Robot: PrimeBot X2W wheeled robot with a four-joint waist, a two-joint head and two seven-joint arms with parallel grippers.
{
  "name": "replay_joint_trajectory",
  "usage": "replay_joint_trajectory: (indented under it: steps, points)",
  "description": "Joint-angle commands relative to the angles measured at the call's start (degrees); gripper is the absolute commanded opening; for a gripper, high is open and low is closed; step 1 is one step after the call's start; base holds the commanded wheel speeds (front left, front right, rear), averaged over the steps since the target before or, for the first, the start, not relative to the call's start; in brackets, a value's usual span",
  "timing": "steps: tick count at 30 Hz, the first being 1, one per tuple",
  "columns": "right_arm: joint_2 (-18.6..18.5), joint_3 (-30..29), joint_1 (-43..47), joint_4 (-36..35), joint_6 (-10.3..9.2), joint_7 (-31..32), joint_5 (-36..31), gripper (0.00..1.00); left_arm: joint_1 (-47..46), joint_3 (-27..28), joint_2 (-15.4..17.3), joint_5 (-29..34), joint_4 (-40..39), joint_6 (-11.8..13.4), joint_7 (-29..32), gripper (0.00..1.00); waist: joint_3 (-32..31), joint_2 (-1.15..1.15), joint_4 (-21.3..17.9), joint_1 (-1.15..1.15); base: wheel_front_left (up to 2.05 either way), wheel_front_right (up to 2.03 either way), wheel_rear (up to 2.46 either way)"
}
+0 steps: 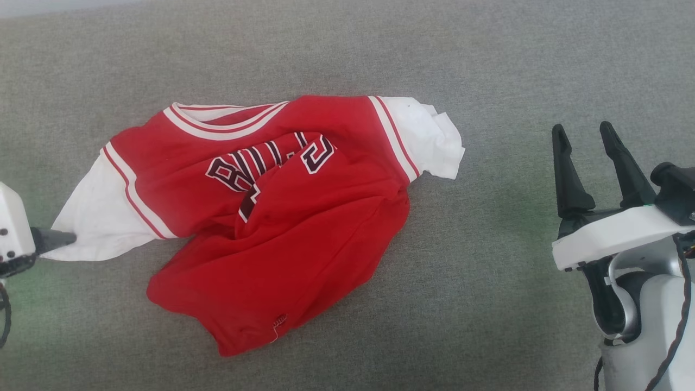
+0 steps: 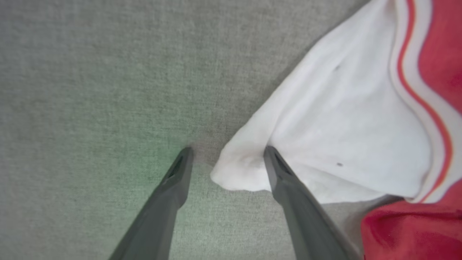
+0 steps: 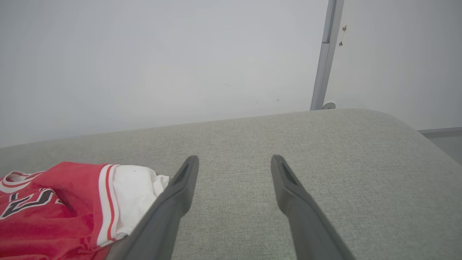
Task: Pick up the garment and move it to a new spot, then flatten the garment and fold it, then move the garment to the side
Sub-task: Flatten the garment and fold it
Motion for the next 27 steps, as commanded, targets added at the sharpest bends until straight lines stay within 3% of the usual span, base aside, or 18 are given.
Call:
replay_joint_trajectory:
  steps: [1, 6, 11, 12, 13, 17, 27]
  points:
    - [0.0, -0.1, -0.2, -0.1, -0.04, 0.0, 0.0, 1.0, 1.8, -0.6, -0.1, 0.7, -0.9, 0.5, 0.3, 1.0, 0.0, 0.0, 0.0, 0.0, 0.0, 0.0, 0.0]
    - [0.0, -0.1, -0.4, 0.0, -0.04, -0.2, 0.1, 1.0, 3.7, -0.4, -0.2, 1.1, -2.5, 1.7, -2.2, 1.0, 0.2, 0.0, 0.0, 0.0, 0.0, 0.0, 0.0]
    - [0.0, 0.8, -1.1, 0.2, -0.04, 0.4, 0.5, 1.0, 3.8, -0.4, -2.5, 2.1, 0.4, 0.4, -6.5, 1.0, 0.8, 0.0, 0.0, 0.0, 0.0, 0.0, 0.0]
    - [0.0, 1.1, -1.2, 0.3, -0.04, 0.7, 0.6, 1.0, 3.8, -0.9, -3.0, 2.5, 1.1, -0.2, -6.9, 0.47, 0.8, 0.0, 0.0, 0.0, 0.0, 0.0, 0.0]
    - [0.0, 1.4, -1.3, 0.5, -0.04, 1.2, 0.5, 1.0, 3.9, -1.2, -3.5, 2.4, 1.9, -0.6, -7.0, 0.0, 0.9, 0.0, 0.0, 0.0, 0.0, 0.0, 0.0]
    - [0.0, 2.6, -2.3, 1.9, -0.04, 4.6, 0.7, 1.0, 3.8, -2.7, -5.8, 2.1, 3.3, -2.6, -5.9, 0.0, 1.0, 0.0, 0.8, 0.0, 0.0, 0.0, 0.0]
    - [0.0, 6.4, -8.2, 6.8, -0.04, 19.9, -0.7, 1.0, 0.2, -5.0, -11.0, 4.0, 5.8, -6.4, -7.6, 0.0, 0.8, 0.0, 5.1, 0.0, 0.0, 0.0, 0.0]
